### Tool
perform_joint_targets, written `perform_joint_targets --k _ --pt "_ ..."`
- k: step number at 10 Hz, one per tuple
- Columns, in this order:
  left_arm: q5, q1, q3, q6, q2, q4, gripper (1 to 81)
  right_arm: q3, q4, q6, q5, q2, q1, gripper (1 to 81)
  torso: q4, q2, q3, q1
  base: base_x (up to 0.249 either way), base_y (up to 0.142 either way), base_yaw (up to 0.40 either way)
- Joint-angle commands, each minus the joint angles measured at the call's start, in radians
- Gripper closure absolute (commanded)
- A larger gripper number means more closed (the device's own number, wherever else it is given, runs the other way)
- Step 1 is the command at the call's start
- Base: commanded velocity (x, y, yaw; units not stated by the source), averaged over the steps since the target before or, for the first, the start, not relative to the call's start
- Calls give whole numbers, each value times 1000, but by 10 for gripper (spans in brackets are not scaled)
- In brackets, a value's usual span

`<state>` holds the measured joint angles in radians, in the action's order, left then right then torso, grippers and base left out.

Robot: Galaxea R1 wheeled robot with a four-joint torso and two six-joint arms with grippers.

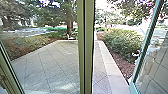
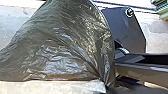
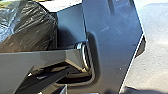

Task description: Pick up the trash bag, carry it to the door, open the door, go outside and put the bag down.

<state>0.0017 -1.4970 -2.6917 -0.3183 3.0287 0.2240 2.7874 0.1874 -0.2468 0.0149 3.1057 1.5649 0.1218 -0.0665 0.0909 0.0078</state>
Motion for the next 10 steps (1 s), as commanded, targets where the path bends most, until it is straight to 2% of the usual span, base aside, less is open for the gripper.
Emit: perform_joint_targets --k 1,7,10 --pt "61 47 4 -10 3 -5 811 -7 -2 3 -53 10 -47 10 0 0 0 0 0 0 -282" --pt "61 47 4 -10 3 -3 811 -7 -2 1 -53 10 -44 10 0 0 0 0 0 0 -268" --pt "61 47 4 -10 3 -5 811 -7 -2 3 -53 12 -44 10 0 0 0 0 0 0 -151"
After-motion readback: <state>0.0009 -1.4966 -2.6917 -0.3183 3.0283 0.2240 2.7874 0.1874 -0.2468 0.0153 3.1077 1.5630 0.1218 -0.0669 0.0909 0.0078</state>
